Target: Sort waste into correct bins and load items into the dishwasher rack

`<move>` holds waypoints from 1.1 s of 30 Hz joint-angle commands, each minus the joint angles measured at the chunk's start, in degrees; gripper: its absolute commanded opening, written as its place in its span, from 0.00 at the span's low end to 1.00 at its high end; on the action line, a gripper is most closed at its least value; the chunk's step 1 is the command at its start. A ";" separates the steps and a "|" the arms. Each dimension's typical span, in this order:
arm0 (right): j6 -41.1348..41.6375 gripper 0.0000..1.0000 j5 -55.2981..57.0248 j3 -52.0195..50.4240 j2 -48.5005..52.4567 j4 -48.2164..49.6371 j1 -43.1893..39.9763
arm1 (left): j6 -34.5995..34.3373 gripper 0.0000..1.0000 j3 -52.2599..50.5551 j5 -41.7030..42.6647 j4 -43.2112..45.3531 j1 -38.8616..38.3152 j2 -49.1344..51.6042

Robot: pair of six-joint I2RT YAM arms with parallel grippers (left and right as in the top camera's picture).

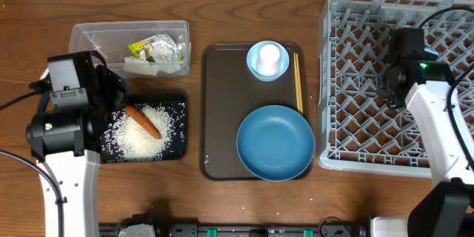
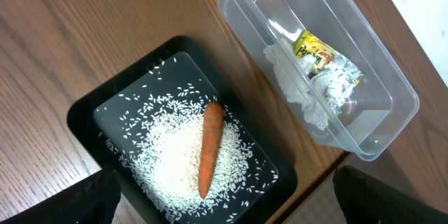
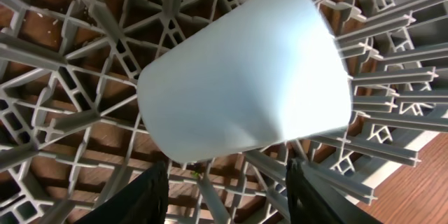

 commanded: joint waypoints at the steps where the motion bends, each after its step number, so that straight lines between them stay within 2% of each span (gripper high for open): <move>1: -0.02 0.51 -1.09 -0.35 0.39 0.17 -0.92 | -0.09 0.99 0.13 -0.11 -0.17 0.37 0.22; 13: -1.14 0.50 -6.99 0.09 -2.73 1.70 -2.27 | -0.09 0.99 0.13 -0.11 -0.17 0.37 0.22; 19: -2.73 0.52 -7.17 0.11 -6.01 1.40 -2.27 | -0.09 0.99 0.13 -0.11 -0.17 0.37 0.22; 33: -2.38 0.52 -6.12 -0.11 -5.49 1.03 -6.88 | -0.09 0.99 0.13 -0.11 -0.17 0.37 0.22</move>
